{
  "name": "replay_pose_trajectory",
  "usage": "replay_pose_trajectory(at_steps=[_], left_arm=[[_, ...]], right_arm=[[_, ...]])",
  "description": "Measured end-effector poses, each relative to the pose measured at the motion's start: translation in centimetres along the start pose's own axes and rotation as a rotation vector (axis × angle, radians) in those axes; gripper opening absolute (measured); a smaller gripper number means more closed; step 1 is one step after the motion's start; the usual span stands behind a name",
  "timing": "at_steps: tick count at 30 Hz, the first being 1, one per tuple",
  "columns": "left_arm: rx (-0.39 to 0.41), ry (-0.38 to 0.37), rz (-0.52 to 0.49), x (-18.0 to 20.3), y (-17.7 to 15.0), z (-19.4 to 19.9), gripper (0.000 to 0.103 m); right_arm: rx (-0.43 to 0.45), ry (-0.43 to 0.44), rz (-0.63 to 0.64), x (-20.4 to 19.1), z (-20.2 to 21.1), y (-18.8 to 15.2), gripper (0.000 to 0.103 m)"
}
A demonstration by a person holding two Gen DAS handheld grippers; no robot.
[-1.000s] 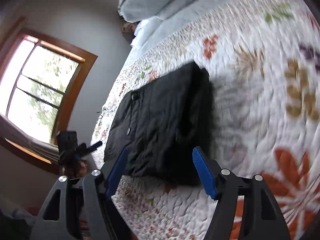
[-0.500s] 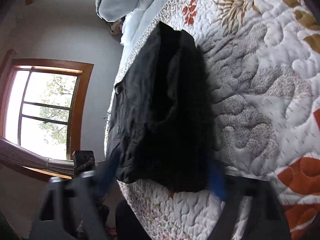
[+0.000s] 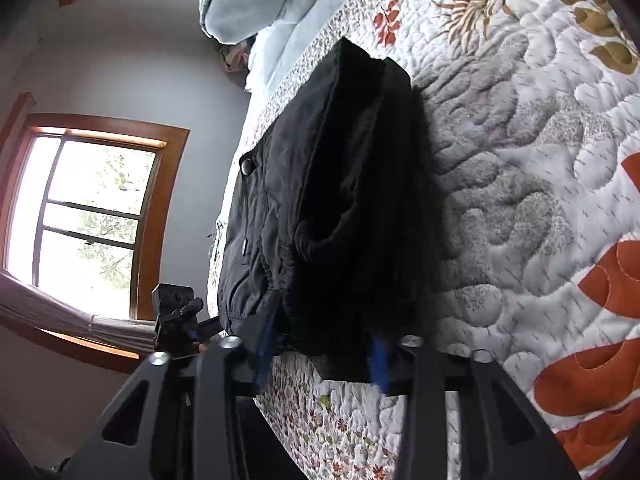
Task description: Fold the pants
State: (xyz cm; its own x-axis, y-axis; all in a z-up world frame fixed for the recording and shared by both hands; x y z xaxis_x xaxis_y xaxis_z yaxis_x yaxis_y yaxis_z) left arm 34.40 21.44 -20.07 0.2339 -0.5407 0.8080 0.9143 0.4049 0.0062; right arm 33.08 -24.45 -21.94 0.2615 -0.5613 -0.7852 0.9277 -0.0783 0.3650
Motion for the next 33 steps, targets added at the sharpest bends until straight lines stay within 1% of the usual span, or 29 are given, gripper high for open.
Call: replay_pose_trajectory(at_steps=[1,2,3,4,6,8,9,10,11,12,13,15,17,18,21,23,24,27,28,30,31,33], left_arm=[[0.005,0.003,-0.006,0.1,-0.2,0.2,0.084],[0.013,0.005,-0.013,0.1,-0.3,0.5,0.084],[0.047,0.03,-0.036,0.5,-0.5,1.2,0.084],[0.081,0.056,-0.069,1.0,-0.9,1.9,0.086],[0.147,0.099,-0.14,2.2,-1.4,2.9,0.09],[0.233,0.185,-0.231,3.6,-2.0,3.4,0.091],[0.308,0.247,-0.285,4.4,-2.4,3.7,0.093],[0.379,0.303,-0.332,5.1,-3.0,3.9,0.097],[0.413,0.326,-0.364,5.7,-3.4,4.0,0.098],[0.443,0.348,-0.402,6.3,-3.9,4.1,0.1],[0.465,0.366,-0.432,6.8,-4.4,4.2,0.1],[0.517,0.398,-0.486,7.7,-5.7,4.7,0.1],[0.534,0.416,-0.518,8.5,-6.7,5.4,0.1],[0.546,0.438,-0.521,8.7,-7.2,6.0,0.1],[0.597,0.434,-0.495,8.8,-9.1,8.2,0.1],[0.606,0.427,-0.476,8.7,-10.4,9.0,0.1],[0.613,0.43,-0.466,8.5,-11.4,9.7,0.1],[0.636,0.437,-0.451,8.7,-14.6,11.5,0.1],[0.64,0.431,-0.447,8.8,-15.8,12.1,0.1],[0.641,0.401,-0.452,9.4,-18.2,13.0,0.1],[0.649,0.393,-0.456,9.7,-19.2,13.4,0.1],[0.659,0.408,-0.476,10.6,-21.3,13.9,0.1]], right_arm=[[0.002,-0.033,0.006,0.0,0.6,0.0,0.057],[0.019,-0.045,0.008,-0.1,1.4,-0.1,0.061],[0.051,-0.07,0.015,-0.4,2.5,-0.1,0.061],[0.089,-0.113,0.04,-1.0,3.9,0.0,0.061],[0.152,-0.232,0.138,-3.0,5.8,0.4,0.061],[0.174,-0.333,0.261,-5.7,6.1,0.7,0.061],[0.174,-0.407,0.329,-7.2,5.7,0.8,0.061],[0.172,-0.46,0.37,-8.1,5.2,0.8,0.068],[0.174,-0.516,0.413,-9.2,4.7,0.5,0.087],[0.175,-0.558,0.443,-10.2,4.2,0.1,0.093],[0.174,-0.596,0.476,-11.0,3.9,-0.3,0.093],[0.152,-0.63,0.534,-12.5,3.4,-1.4,0.094],[0.131,-0.687,0.558,-13.4,2.8,-2.3,0.098],[0.123,-0.709,0.561,-13.8,2.8,-3.0,0.099],[0.105,-0.731,0.51,-14.4,3.1,-5.3,0.099],[0.085,-0.731,0.462,-14.3,3.3,-7.3,0.099],[0.072,-0.736,0.44,-14.6,3.6,-8.8,0.099],[0.079,-0.726,0.393,-15.7,4.6,-12.0,0.099],[0.082,-0.729,0.383,-16.5,5.1,-13.6,0.099],[0.089,-0.77,0.378,-18.0,6.1,-15.5,0.099],[0.111,-0.775,0.383,-19.0,6.8,-16.5,0.099],[0.135,-0.773,0.393,-20.7,7.8,-17.6,0.099]])
Point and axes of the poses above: each gripper's, at about its wrist camera, not at the fingertips, and z roughly against the way its jaws point, x to its right, y to its top, the point moved 2 cm from there along -z, roughly the way its jaws point, and after that the axes turned 15 degrees about z, right-handed, at the moved point
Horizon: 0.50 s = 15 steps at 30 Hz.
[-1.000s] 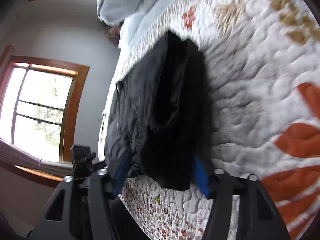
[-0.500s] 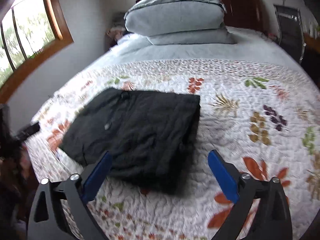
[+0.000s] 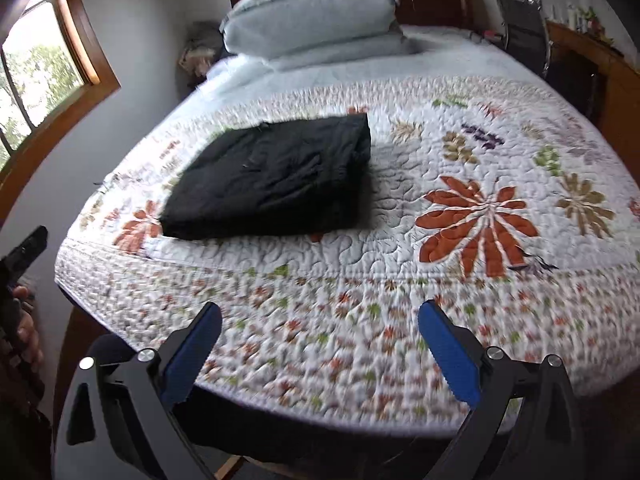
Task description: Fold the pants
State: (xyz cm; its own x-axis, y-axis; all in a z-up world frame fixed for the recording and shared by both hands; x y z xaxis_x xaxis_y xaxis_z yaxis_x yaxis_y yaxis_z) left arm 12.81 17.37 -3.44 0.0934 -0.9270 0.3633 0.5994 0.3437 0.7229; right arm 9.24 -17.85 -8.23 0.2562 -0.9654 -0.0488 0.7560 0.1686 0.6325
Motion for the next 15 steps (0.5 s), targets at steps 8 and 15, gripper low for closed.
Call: replay_pose_trajectory(at_steps=[8,15], left_arm=[[-0.019,-0.074,0.033,2.9,-1.6,5.9,0.1],[0.022,0.048,-0.079,6.2,-2.8,9.2,0.1]], right_arm=[[0.17,-0.015,0.076,-3.4,9.2,0.7,0.099],[0.214,0.025,0.139,-6.5,13.6,1.2,0.099]])
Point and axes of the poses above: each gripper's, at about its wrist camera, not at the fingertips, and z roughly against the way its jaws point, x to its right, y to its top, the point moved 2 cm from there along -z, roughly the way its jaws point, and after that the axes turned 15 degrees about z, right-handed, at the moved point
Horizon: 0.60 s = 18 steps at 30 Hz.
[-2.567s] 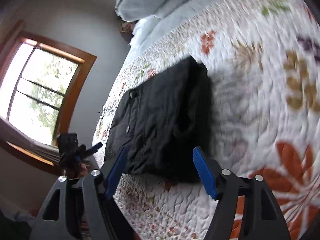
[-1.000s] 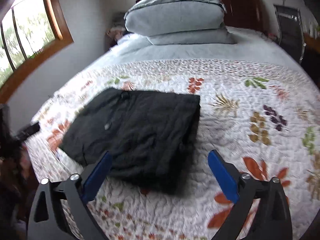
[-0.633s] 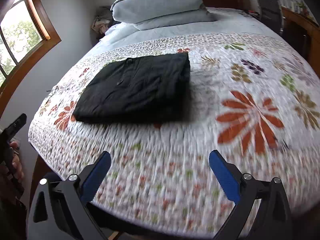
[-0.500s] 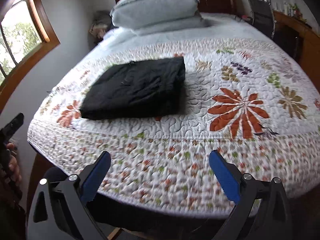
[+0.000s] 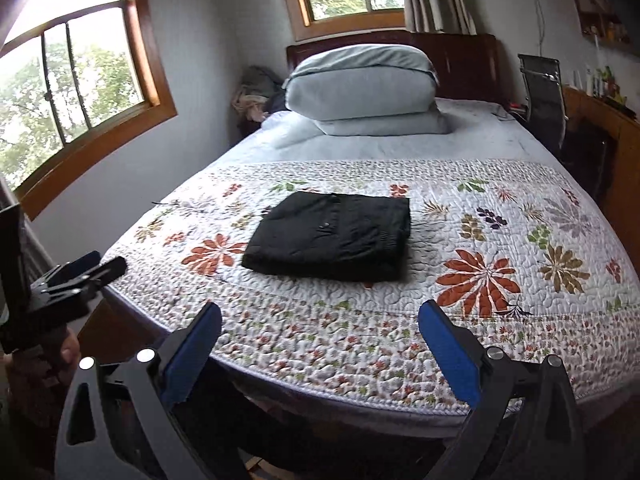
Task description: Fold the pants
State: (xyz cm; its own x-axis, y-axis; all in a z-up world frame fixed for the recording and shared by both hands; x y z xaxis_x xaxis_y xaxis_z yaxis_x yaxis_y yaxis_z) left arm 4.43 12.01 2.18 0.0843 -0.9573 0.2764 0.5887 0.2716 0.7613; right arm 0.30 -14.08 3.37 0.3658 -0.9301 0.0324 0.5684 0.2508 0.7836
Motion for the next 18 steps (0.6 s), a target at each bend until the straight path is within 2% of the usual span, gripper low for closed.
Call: replay_pose_trajectory(at_steps=[4,6,18], left_arm=[[-0.034,0.061,-0.028,1.1,-0.6,0.9,0.1],[-0.031,0.074,-0.008,1.0,-0.7,1.7,0.1],[-0.025,0.06,0.031,0.2,-0.6,4.4,0.1]], right_arm=[[0.021,0.012,0.019,-1.0,1.5,0.1,0.099],[0.023,0.007,0.025,-1.3,2.0,0.0,0.099],[0.012,-0.02,0.045,-2.0,3.8,-0.5,0.099]])
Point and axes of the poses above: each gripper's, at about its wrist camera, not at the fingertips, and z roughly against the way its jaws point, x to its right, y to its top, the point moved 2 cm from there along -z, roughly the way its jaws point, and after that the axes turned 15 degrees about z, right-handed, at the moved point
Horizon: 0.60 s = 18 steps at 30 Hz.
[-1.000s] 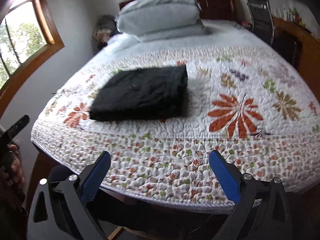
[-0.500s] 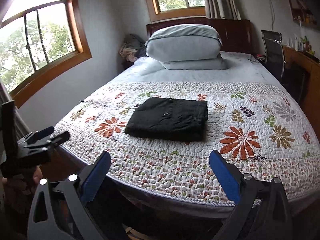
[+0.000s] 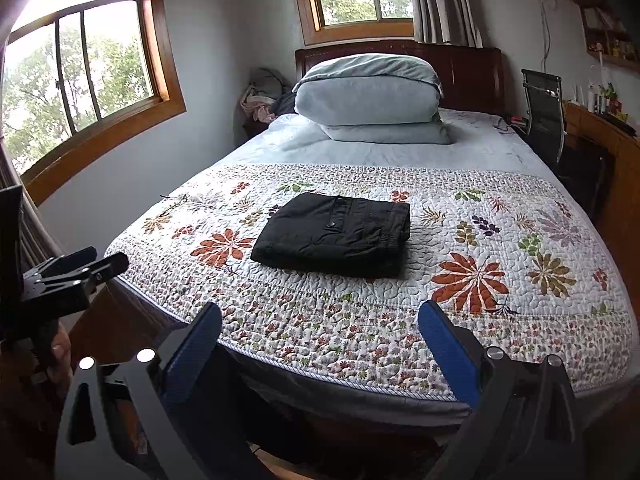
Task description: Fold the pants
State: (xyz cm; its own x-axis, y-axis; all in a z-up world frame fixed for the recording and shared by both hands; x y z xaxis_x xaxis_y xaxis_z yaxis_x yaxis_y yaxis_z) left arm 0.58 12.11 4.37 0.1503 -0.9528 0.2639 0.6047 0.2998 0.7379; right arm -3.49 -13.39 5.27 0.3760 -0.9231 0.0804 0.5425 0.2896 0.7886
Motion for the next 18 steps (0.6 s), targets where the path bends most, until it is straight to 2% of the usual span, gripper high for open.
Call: replay_pose_trajectory(at_steps=[5,18], left_arm=[[0.013,0.007,-0.009,-0.1,0.0,-0.1,0.1],[0.008,0.027,-0.02,0.4,-1.1,-0.2,0.1]], right_arm=[[0.033,0.001,0.005,-0.5,0.4,0.4,0.099],[0.023,0.011,0.003,-0.8,0.2,0.3,0.099]])
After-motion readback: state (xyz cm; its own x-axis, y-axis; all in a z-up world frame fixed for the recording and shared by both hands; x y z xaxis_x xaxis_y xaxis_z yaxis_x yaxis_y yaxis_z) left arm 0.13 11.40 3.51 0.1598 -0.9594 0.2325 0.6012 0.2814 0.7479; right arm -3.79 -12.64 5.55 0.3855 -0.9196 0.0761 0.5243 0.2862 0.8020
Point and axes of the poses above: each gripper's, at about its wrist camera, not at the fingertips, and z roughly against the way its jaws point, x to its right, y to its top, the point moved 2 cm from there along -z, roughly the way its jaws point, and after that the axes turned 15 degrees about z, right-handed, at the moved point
